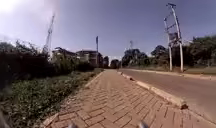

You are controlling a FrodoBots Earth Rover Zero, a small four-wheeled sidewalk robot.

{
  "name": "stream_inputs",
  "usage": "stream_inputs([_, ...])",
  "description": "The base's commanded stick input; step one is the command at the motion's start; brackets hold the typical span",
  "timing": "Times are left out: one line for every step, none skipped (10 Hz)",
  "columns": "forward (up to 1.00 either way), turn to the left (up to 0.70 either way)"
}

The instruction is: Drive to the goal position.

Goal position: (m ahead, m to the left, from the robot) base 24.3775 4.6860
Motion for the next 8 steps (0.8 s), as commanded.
stream_inputs([1.00, 0.00])
stream_inputs([1.00, 0.00])
stream_inputs([1.00, 0.00])
stream_inputs([1.00, 0.00])
stream_inputs([1.00, 0.00])
stream_inputs([1.00, 0.00])
stream_inputs([1.00, 0.00])
stream_inputs([1.00, 0.00])
